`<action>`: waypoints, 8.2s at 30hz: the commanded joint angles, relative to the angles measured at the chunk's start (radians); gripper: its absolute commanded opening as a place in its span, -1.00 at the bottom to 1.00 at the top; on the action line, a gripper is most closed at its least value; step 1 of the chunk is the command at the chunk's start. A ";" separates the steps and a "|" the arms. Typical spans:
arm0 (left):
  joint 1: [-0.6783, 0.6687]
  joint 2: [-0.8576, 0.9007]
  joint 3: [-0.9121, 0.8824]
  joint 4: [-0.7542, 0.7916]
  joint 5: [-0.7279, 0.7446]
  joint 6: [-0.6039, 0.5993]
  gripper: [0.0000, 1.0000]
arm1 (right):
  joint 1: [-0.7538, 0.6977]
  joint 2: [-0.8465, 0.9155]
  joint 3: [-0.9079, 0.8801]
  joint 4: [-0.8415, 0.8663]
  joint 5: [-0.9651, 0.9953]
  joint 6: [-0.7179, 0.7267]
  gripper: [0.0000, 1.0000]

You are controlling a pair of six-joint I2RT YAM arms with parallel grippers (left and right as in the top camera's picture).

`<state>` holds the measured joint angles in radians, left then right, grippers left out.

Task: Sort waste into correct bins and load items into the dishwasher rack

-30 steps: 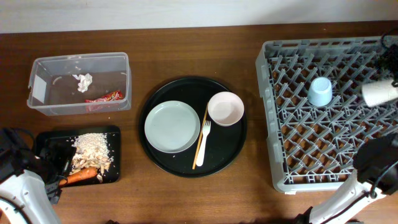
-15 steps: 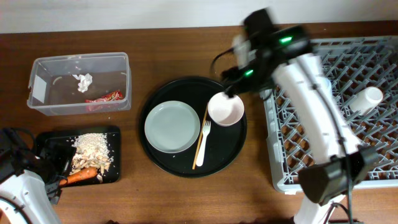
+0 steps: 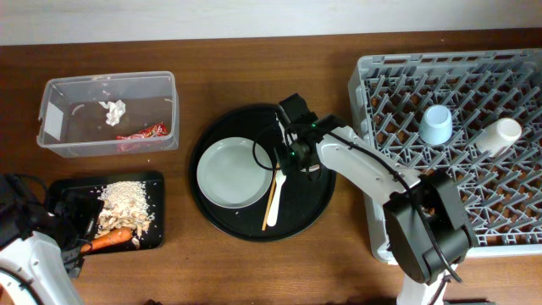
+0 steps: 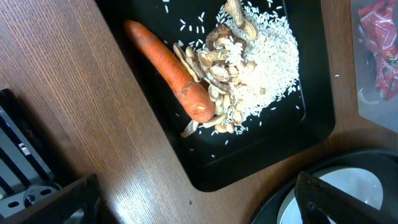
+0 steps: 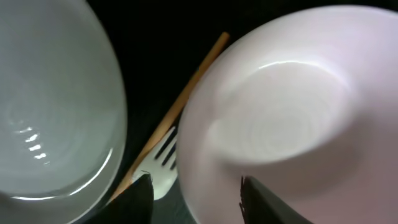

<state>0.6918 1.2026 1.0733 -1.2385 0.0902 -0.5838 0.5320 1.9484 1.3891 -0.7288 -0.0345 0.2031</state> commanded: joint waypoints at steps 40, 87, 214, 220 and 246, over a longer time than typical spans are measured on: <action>0.003 -0.002 0.008 -0.001 0.000 0.013 0.98 | -1.297 -0.240 -0.077 0.027 -1.154 -0.177 -0.92; 0.003 -0.002 0.008 -0.001 0.000 0.013 0.98 | -0.090 -0.280 0.318 -0.665 0.040 0.421 0.89; 0.003 -0.001 0.007 -0.004 0.000 0.013 0.98 | 0.084 0.066 0.010 -0.063 -0.111 0.233 -0.24; 0.003 -0.001 0.007 -0.004 0.000 0.013 0.98 | 0.082 0.104 0.011 -0.034 -0.111 0.244 -0.62; 0.003 -0.001 0.007 -0.004 0.000 0.013 0.98 | -0.637 -0.146 0.655 -0.566 0.101 -0.077 -0.92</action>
<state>0.6914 1.2026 1.0733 -1.2419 0.0906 -0.5838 -0.0059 1.8233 2.0064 -1.2907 -0.0532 0.1928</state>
